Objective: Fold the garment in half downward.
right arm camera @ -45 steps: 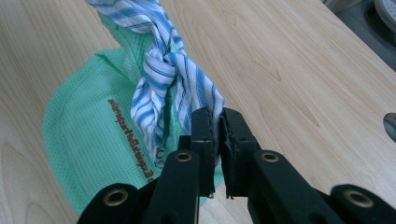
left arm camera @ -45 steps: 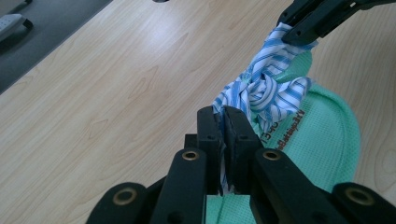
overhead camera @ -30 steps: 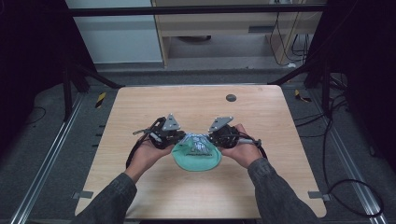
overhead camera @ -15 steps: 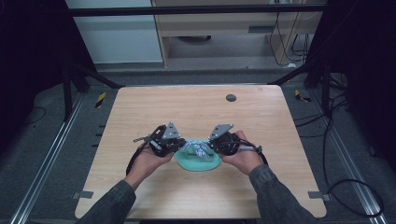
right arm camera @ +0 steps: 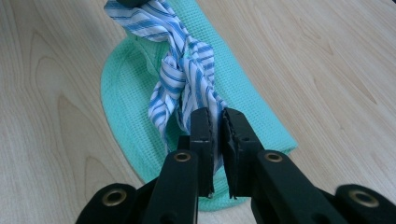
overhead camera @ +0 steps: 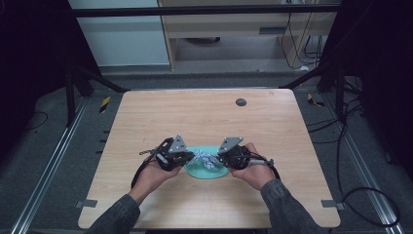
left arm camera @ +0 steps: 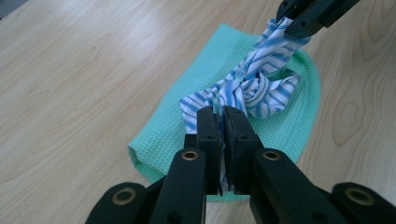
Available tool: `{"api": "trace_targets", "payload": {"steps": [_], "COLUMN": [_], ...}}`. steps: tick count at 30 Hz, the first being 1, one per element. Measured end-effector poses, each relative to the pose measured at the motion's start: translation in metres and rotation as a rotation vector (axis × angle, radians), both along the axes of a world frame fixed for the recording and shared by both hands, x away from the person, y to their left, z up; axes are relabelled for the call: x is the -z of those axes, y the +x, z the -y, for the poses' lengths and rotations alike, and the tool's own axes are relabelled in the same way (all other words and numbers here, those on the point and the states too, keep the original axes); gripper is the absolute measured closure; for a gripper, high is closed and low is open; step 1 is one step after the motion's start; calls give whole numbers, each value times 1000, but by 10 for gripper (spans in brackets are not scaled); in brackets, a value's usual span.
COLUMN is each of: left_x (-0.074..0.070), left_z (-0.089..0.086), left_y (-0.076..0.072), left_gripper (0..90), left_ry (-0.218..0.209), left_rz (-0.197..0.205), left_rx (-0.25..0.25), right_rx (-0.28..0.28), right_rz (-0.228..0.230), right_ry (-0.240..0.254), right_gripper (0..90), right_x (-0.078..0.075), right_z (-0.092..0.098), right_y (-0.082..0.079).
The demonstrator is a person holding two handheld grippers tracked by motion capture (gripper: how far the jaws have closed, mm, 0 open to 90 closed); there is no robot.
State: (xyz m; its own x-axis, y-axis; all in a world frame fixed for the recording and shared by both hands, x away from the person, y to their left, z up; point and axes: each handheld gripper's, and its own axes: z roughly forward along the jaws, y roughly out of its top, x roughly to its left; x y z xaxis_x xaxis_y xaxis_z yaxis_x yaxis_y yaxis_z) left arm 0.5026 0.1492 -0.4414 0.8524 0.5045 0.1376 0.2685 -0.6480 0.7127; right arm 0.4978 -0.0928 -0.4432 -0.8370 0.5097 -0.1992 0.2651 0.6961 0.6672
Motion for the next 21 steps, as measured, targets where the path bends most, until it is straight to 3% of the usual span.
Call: {"api": "trace_targets", "payload": {"steps": [3,15,21], "left_x": [3,13,16], "left_z": [0,-2,-4], "left_y": [-2,-10,-10], "left_gripper": [856,855,855], "left_ry": [19,20,18], "left_rz": [-6,-22,-30], "left_rx": [18,40,47], "right_rx": [-6,-18,-20], "right_rz": [-1,-20,-31], "right_ry": [-2,-13,-16], "right_gripper": [826,812,727], "right_x": [1,10,14], "right_z": [-1,0,-2], "right_y": [-3,-13,-16]}}
